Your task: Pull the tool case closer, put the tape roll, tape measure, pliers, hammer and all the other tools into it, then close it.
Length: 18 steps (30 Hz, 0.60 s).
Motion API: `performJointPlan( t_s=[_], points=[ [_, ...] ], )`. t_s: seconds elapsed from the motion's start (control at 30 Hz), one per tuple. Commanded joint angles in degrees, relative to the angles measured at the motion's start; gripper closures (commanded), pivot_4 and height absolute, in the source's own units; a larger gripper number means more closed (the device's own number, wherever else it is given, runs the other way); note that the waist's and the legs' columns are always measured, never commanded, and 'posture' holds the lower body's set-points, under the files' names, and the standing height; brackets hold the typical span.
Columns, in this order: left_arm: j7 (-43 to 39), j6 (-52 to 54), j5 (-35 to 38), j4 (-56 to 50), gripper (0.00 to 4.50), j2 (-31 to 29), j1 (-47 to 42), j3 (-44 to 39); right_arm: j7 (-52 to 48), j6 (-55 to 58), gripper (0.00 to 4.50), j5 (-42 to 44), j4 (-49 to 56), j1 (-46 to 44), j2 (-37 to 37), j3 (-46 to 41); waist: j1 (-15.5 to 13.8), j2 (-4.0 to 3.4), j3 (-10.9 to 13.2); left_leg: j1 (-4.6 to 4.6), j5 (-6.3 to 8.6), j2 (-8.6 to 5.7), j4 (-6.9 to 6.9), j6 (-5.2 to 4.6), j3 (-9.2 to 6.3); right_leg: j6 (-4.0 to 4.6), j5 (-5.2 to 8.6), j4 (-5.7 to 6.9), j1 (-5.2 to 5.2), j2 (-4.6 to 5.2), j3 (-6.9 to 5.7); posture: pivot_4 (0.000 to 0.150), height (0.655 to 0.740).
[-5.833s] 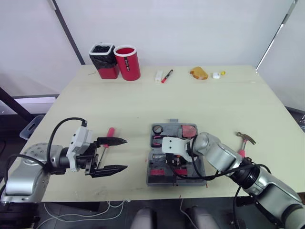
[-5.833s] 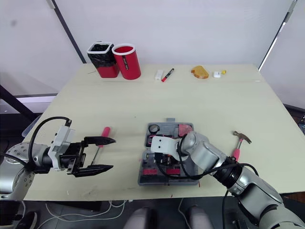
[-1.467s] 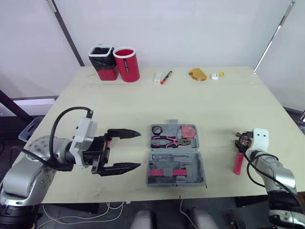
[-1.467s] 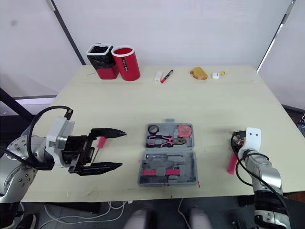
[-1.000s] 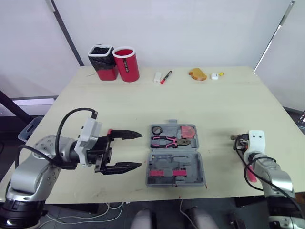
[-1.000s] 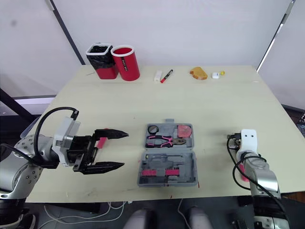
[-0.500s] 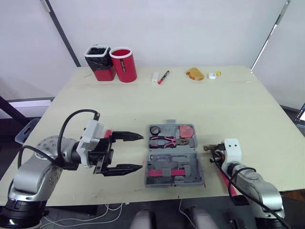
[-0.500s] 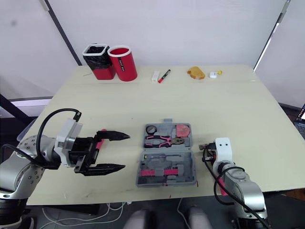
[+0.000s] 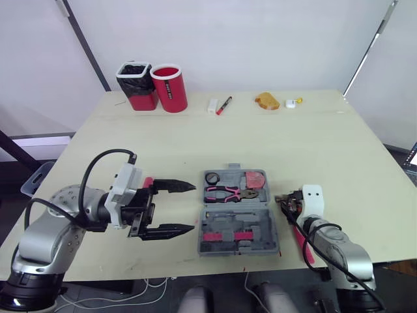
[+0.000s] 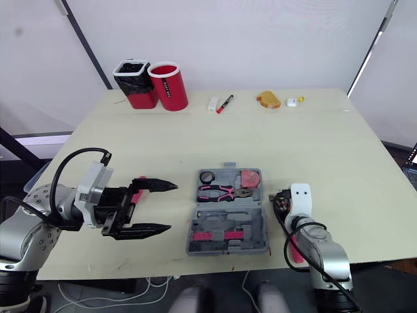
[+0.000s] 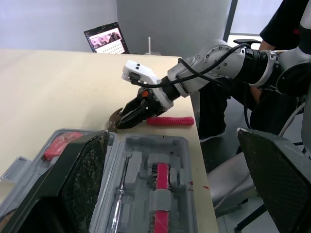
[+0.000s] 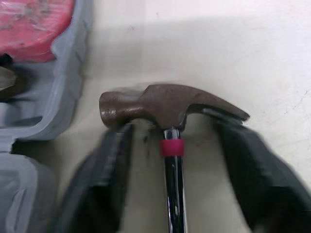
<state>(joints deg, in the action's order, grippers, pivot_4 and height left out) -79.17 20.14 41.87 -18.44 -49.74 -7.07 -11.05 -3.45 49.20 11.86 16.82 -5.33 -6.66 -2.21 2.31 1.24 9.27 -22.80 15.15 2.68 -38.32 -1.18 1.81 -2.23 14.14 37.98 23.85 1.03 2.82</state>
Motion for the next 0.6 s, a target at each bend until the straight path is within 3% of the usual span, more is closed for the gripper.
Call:
performJointPlan(
  t_s=[0.03,0.07,0.33,0.43,0.6],
  points=[
    [-0.46,-0.57,0.28,-1.24,0.0,-0.15,0.3,-0.43,-1.97,2.0,0.22,1.14,5.78,1.16,-3.3,-2.11,-0.05,-0.01,0.01,0.0,0.0,0.0,0.0,0.0,0.0,0.0,0.0,0.0,0.0,0.0,0.01,0.15,0.74],
    [-0.35,-0.5,0.41,-1.35,0.0,-0.13,0.5,-0.59,-2.99,3.55,0.06,1.53,7.55,1.84,-5.02,-2.77,-0.09,-0.01,0.01,0.0,0.0,-0.01,0.0,0.0,0.0,0.0,0.0,0.0,0.0,0.02,0.02,0.15,0.74],
    [0.3,-0.71,0.61,-1.83,0.0,-0.05,2.08,-1.52,-15.64,11.91,0.06,10.49,15.26,3.02,-18.03,-7.08,0.08,0.0,0.01,0.02,0.0,0.0,0.0,0.0,0.01,-0.02,0.01,0.0,0.01,-0.02,0.02,0.15,0.74],
    [0.93,-0.94,0.27,-1.6,0.0,0.55,1.97,-1.02,-26.9,9.63,0.06,13.19,10.76,-0.15,-27.45,-5.42,0.04,-0.03,0.05,0.03,0.0,0.02,-0.01,0.0,0.04,-0.02,0.02,0.0,0.0,-0.05,-0.02,0.15,0.74],
    [1.83,-1.4,-0.28,-1.25,0.0,1.42,1.66,-0.56,-45.97,-5.73,0.06,9.75,-0.68,-8.19,-40.63,3.08,-0.01,-0.01,0.08,0.03,0.0,-0.04,-0.03,-0.01,0.16,-0.07,0.04,-0.07,-0.02,0.02,0.08,0.15,0.74]
  ],
)
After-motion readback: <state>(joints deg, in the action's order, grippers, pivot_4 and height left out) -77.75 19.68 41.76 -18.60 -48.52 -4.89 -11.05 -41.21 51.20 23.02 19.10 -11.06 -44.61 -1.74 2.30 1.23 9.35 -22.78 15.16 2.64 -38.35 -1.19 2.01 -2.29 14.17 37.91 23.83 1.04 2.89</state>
